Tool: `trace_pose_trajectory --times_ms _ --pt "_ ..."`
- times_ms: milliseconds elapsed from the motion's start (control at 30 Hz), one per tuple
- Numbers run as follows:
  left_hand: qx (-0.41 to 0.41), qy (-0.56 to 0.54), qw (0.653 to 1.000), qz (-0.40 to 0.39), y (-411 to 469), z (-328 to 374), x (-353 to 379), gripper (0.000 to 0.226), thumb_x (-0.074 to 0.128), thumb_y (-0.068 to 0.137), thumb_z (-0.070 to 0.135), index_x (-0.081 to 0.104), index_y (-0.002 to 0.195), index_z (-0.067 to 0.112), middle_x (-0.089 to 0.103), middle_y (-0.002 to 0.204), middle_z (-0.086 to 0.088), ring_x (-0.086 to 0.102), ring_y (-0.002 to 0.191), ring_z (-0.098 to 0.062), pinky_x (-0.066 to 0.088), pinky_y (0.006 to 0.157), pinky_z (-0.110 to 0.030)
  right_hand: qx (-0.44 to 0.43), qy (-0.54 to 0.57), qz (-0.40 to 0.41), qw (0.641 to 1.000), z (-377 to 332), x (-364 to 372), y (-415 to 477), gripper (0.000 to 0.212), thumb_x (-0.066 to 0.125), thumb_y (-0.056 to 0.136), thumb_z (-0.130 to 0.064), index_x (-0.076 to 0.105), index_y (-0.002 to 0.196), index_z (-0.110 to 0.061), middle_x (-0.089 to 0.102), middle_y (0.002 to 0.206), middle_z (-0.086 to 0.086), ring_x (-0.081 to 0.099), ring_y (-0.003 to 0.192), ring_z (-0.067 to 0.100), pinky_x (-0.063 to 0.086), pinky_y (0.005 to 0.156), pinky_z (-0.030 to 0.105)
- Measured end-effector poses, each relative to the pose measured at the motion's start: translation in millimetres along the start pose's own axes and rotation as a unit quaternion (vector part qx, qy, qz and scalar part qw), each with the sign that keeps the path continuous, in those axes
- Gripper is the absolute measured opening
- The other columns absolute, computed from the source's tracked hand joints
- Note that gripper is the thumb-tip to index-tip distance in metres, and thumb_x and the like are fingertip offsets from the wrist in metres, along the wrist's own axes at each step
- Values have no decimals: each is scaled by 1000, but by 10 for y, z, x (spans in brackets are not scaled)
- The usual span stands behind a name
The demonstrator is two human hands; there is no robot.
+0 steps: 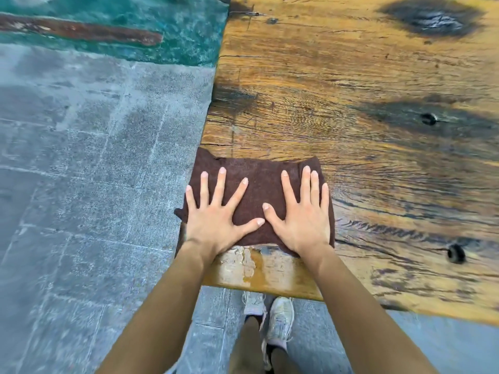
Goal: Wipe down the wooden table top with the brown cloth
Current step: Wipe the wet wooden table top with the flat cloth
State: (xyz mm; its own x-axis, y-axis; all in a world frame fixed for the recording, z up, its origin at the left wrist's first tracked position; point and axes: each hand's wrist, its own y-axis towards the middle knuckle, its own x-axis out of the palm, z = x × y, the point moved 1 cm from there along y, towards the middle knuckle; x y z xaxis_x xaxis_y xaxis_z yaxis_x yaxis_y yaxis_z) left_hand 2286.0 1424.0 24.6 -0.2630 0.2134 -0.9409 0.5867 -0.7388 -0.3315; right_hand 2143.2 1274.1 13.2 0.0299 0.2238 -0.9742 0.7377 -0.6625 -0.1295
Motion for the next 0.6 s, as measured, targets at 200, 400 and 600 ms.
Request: trace_pose_trajectory --times_ms 200,400,600 --pt "11 29 999 -24 -434 12 71 101 3 73 101 -27 155 50 -34 168 -6 -27 155 -42 -6 123 -66 1 -9 1 1000 -66 43 -439 87 28 96 -75 15 168 -28 -2 174 22 -3 161 37 4 129 57" --pt "-2 3 1000 -5 -831 64 228 104 13 78 100 -7 163 44 -17 173 -11 -15 158 -44 -2 124 -67 8 -2 6 1000 -140 83 -792 86 35 95 -73 21 167 -26 3 173 23 1 162 37 8 129 58" --pt "-17 13 1000 -20 -1126 129 336 104 11 81 99 3 165 39 -8 174 -15 -8 158 -46 10 124 -69 0 -9 -4 1000 -136 102 -1074 84 34 97 -71 22 167 -25 4 173 23 3 161 38 9 129 58"
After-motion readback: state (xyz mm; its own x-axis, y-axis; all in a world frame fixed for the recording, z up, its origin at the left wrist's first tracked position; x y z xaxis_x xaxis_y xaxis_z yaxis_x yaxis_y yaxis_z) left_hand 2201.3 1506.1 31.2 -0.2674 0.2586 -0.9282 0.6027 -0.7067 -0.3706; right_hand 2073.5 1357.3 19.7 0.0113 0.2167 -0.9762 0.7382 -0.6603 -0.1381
